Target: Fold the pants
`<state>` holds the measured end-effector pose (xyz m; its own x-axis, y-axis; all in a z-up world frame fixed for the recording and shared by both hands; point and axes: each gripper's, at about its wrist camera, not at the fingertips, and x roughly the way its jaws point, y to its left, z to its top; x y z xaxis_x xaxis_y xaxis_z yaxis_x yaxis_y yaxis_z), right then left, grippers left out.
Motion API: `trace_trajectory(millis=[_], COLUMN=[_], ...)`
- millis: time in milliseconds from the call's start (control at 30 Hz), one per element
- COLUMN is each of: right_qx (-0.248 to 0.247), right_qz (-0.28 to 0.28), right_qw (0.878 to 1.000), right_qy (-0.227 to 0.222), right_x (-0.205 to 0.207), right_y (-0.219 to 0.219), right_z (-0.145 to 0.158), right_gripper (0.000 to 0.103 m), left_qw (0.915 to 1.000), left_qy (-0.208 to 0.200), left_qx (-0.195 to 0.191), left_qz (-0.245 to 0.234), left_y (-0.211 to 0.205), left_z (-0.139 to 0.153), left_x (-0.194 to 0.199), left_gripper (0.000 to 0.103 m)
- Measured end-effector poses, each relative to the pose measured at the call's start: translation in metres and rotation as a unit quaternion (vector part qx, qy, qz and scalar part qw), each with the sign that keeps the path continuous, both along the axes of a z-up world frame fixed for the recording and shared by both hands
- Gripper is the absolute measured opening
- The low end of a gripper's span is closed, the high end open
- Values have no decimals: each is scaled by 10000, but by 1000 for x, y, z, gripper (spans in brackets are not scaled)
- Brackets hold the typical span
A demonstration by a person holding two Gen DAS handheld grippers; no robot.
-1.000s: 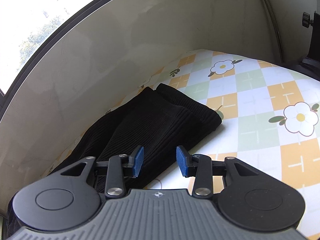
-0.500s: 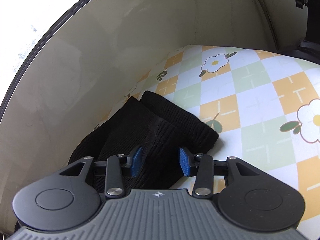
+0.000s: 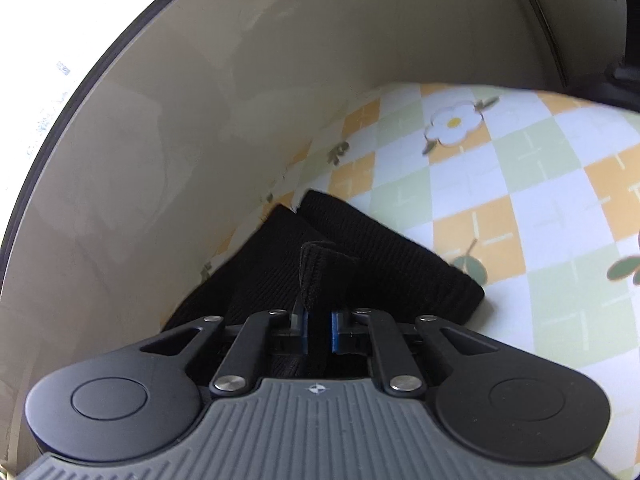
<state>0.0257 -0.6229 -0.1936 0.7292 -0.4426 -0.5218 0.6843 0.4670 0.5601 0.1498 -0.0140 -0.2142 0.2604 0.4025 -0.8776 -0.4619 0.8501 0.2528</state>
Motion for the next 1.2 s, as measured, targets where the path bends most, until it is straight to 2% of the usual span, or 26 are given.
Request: trace_trajectory(millis=[100,167,233,333,400,533,633,667,700,867,1000,1067,1133,1200], right_qx=[-821,-1005,-782,-115,18,-5,-426,-704,-950,-1433,-1766,-1606,-1219,-991], right_qz=[17,-63,-235,-411,-411,-350,-403,-469,-470,248,915,1071,1169,1474], right_qw=[9963,9949,9964,9975,9968,9966,9916,9880,9854,9794,9618,9605,9714,9732], right_qy=[-256,-71,218,567,681,742,1152,1290,1330,1398,1879,2002,1669,1461], right_x=[-7,-13,-20,-32,-35,-35,-26,-24,-22,17,68,88,98,110], right_y=[13,13,4,-6,-6,-6,-3,-1,0,-19,-35,-42,-40,-24], right_z=[36,36,18,-15,-26,-25,-7,1,10,32,24,15,11,5], right_gripper=[9,8,9,9,9,11,29,43,46,46,45,45,45,45], left_qw=[9999,9998,9997,9995,9995,9995,9995,9996,9997,10000,9997,9992,9988,9989], left_qy=[48,51,24,14,4,-24,-33,-37,-37,-60,-91,-75,-80,-113], left_qx=[125,178,168,183,165,162,139,123,113,5,-59,-102,-113,-109], left_qz=[-70,-119,-148,-240,-259,-284,-272,-251,-210,-34,224,382,461,442], left_y=[-5,-7,-8,-9,-9,-8,-6,-5,-5,-9,-8,-8,-8,-8], left_z=[2,2,2,2,1,1,1,1,1,1,0,0,0,-1], left_x=[3,4,5,4,4,2,1,0,0,3,3,5,7,7], left_gripper=[94,95,95,95,96,97,97,97,97,96,97,97,97,97])
